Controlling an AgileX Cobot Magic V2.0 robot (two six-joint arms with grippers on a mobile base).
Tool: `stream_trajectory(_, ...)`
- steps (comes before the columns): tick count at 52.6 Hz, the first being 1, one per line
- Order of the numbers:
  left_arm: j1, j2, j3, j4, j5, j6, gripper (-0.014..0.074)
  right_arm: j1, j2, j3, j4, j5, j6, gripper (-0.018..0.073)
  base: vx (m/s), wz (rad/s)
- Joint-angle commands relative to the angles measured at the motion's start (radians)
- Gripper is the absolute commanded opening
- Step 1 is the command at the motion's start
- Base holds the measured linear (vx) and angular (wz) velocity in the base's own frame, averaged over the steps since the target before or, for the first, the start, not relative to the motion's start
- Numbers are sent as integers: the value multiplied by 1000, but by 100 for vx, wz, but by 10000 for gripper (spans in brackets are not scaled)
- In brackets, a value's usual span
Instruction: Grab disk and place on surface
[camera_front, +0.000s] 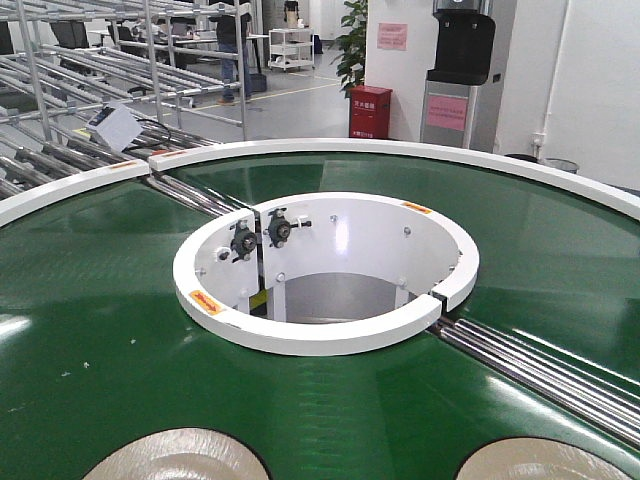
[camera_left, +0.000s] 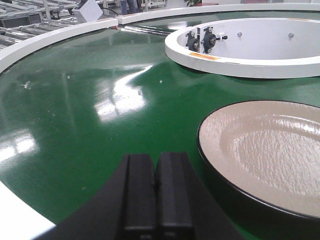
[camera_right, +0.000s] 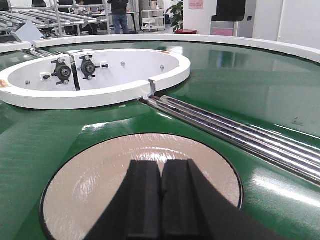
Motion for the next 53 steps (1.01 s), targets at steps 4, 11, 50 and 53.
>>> stream_trajectory(4, -9, -11, 13, 0, -79, -8, 1, -4, -12, 20, -14, -81, -5, -9, 0, 0)
stream_trajectory(11, -9, -11, 13, 0, -79, -8, 1, -4, -12, 20, -14, -81, -5, -9, 0, 0)
stream_trajectory(50, -9, -11, 13, 0, -216, -8, 1, -4, -12, 20, -14, -206, -4, -9, 0, 0)
stream_trajectory(53, -9, -11, 4, 0, -308, -11, 1, -4, -12, 19, -13, -296, -3, -9, 0, 0)
